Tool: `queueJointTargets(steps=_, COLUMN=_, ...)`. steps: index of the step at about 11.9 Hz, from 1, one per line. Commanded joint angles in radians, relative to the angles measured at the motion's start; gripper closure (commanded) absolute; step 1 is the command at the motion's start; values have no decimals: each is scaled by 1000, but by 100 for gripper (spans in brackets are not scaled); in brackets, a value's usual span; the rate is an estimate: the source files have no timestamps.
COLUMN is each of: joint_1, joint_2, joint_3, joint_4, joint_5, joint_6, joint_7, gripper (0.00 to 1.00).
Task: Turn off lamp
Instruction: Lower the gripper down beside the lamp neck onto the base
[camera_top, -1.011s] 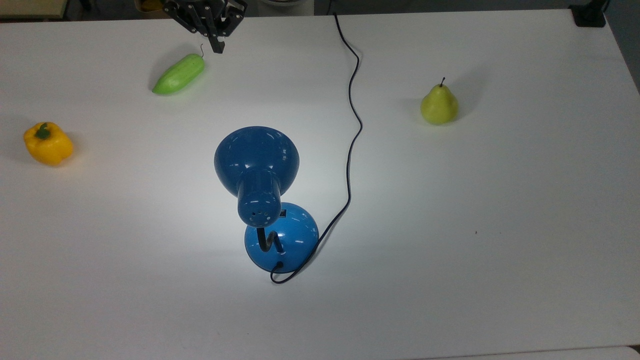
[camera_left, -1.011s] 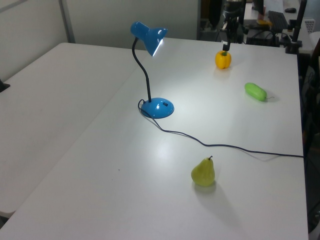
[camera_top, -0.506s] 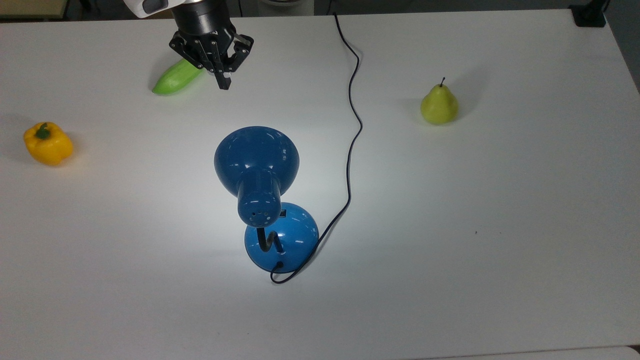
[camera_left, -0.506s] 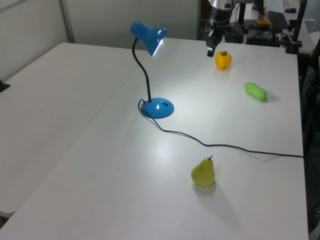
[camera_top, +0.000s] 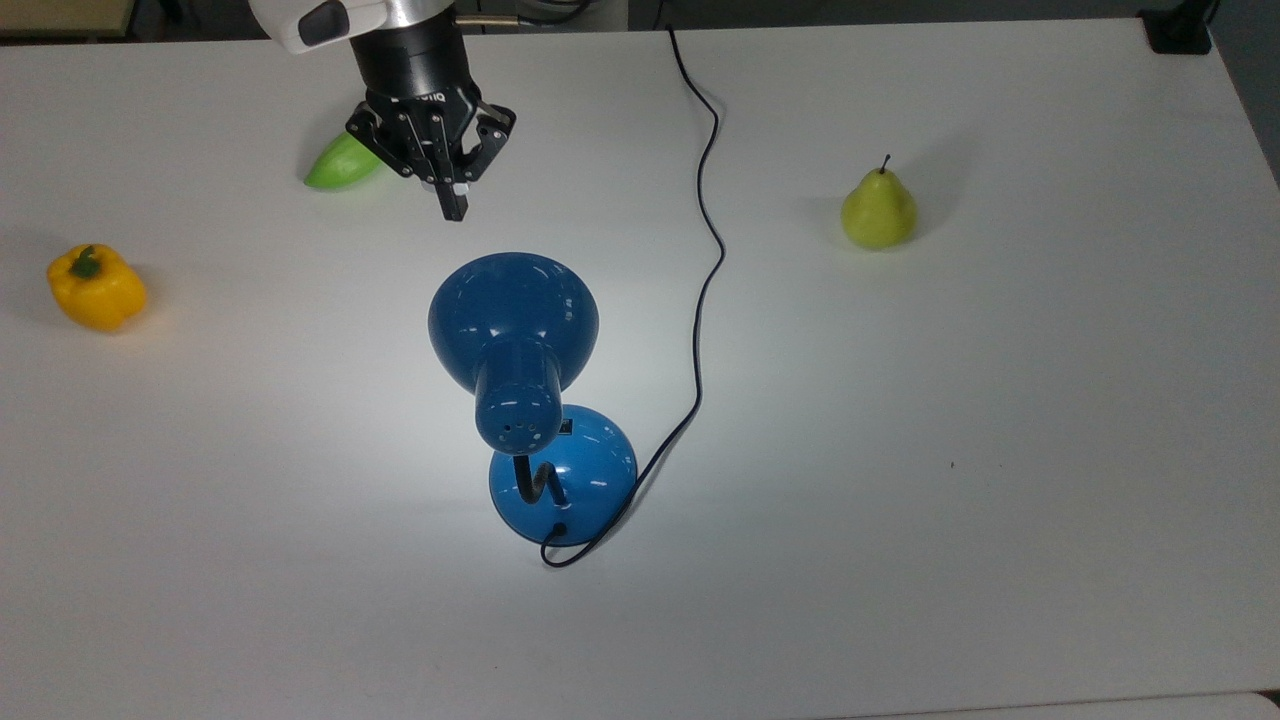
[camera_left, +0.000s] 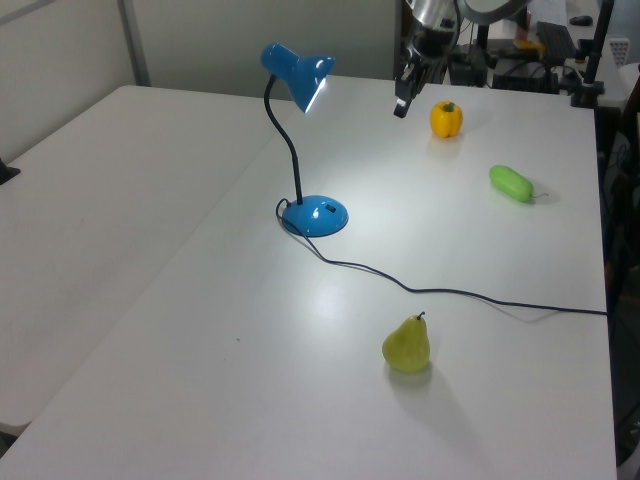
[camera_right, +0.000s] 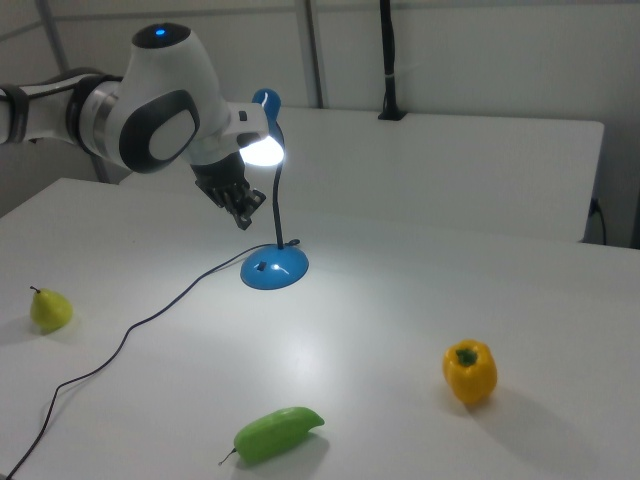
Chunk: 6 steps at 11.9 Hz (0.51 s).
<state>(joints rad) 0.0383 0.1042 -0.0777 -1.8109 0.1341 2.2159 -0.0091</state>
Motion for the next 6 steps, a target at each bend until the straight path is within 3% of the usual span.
queueJointTargets(steps=1, joint_1=44, joint_2=34, joint_3=-4, joint_4=-68, joint_5=19, joint_6=154, joint_7=-26, gripper=100)
queueJointTargets(steps=6, joint_1=97, joint_2=150, joint_3=-4, joint_4=-62, joint_5=15, joint_6=320, joint_7=-17, gripper=100)
